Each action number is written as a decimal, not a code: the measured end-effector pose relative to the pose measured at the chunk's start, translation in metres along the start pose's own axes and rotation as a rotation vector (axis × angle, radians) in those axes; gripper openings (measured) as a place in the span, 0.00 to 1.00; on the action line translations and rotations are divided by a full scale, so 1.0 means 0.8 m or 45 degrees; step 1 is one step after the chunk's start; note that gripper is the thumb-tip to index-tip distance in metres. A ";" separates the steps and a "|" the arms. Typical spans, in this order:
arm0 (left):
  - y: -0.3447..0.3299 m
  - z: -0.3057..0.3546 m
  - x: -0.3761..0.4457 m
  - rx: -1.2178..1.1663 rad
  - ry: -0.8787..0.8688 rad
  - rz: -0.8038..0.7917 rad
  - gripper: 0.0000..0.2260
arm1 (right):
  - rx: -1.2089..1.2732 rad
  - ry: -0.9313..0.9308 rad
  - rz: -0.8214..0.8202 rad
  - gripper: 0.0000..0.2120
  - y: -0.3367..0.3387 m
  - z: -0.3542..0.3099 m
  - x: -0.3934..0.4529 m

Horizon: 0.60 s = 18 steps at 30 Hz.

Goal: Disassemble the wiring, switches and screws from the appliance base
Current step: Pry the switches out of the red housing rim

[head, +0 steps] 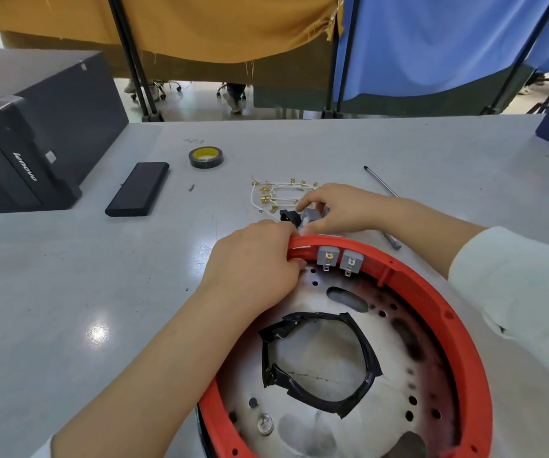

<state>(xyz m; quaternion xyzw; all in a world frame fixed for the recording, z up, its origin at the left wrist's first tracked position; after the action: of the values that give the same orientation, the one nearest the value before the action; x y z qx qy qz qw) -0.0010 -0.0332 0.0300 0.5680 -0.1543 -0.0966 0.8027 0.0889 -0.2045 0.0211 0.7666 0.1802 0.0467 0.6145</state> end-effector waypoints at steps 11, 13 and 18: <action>0.001 0.001 -0.002 0.007 0.000 -0.010 0.13 | 0.058 0.072 -0.031 0.13 -0.006 -0.026 0.013; 0.002 0.001 -0.003 -0.006 0.007 -0.013 0.13 | 0.053 0.058 -0.023 0.14 -0.004 -0.023 0.010; 0.003 0.002 -0.002 -0.018 0.029 -0.020 0.09 | 0.003 0.034 -0.030 0.18 -0.001 -0.010 0.004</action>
<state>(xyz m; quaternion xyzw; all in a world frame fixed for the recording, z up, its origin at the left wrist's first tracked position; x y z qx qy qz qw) -0.0028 -0.0331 0.0328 0.5646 -0.1401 -0.0975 0.8075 0.0895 -0.1955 0.0221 0.7644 0.1975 0.0496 0.6117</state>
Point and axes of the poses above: each hand's wrist, its own x-axis towards the middle knuckle, its own y-axis out of the back of the hand, z = x × y, the point moved 2 cm from there along x, towards the middle knuckle, and after that the axes turned 2 degrees about -x, right-handed, at the moved point
